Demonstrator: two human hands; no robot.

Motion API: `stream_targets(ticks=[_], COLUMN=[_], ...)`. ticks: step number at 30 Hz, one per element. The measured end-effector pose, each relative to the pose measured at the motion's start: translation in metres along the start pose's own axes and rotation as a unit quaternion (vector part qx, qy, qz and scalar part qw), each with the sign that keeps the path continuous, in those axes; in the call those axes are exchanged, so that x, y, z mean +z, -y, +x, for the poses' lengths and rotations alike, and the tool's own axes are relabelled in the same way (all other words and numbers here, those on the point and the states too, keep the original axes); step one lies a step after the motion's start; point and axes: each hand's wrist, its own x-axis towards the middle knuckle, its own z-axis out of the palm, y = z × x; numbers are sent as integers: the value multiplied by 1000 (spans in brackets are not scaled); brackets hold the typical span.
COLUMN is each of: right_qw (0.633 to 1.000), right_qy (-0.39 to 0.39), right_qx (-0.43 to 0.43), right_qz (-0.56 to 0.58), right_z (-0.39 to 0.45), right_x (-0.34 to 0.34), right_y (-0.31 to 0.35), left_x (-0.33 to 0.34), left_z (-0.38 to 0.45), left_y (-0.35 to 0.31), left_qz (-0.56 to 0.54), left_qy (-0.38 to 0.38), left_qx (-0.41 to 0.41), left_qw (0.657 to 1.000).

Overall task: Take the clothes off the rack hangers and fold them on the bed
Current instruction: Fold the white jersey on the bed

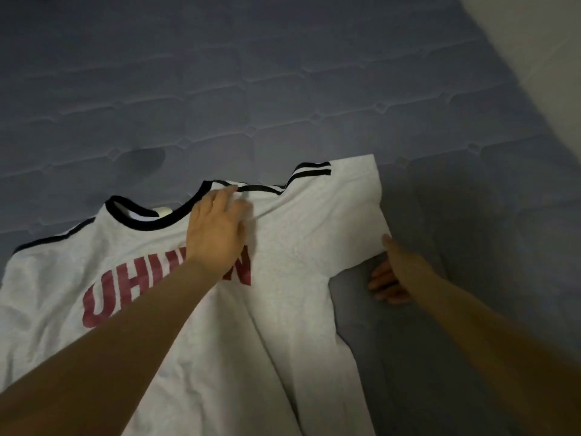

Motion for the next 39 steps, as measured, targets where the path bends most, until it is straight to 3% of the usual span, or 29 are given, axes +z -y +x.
stream_targets(ticks=[3, 6, 8, 10, 14, 18, 20, 22, 25, 27, 30, 33, 36, 39], right_qw=[993, 957, 941, 934, 920, 911, 892, 869, 851, 850, 856, 882, 904, 887], right_qy=[60, 78, 69, 43, -40, -56, -29, -4, 17, 19, 10, -67, -160, -176], right_qx=[-10, -39, -48, -53, -71, -106, -107, -111, -110, -114, -125, -159, -266, -403], right_qz=[97, 276, 328, 350, 384, 395, 439, 482, 513, 513, 501, 438, 295, 144], right_z=[-4, -2, 0, 4, 11, 12, 11, 10, 12, 14, 17, 13, 5, -5], right_x=[19, 34, 40, 40, 42, 48, 47, 44, 40, 40, 42, 49, 56, 61], right_y=[-8, -7, -7, -12, -28, -32, -27, -21, -16, -16, -19, -19, -19, -16], left_x=[10, 20, 19, 15, -2, -7, -1, 4, 17, 26, 38, 32, 13, -11], left_z=[38, 63, 69, 75, 97, 121, 124, 121, 112, 102, 90, 88, 93, 108], left_y=[-14, -14, -6, -1, 5, 1, -18, -43, -74, -90, -106, -105, -102, -100], left_qz=[-35, -68, -72, -80, -177, -215, -234, -223, -130, -106, -179, -276, -423, -533], left_qy=[2, 59, 94, 69, -57, -40, -15, 31, 74, 116, 214, 192, 141, 146], left_qx=[29, -8, -46, -60, -168, -231, -191, -94, 55, 52, -31, -94, -205, -293], left_qw=[999, 996, 992, 993, 968, 948, 953, 970, 987, 986, 960, 937, 871, 780])
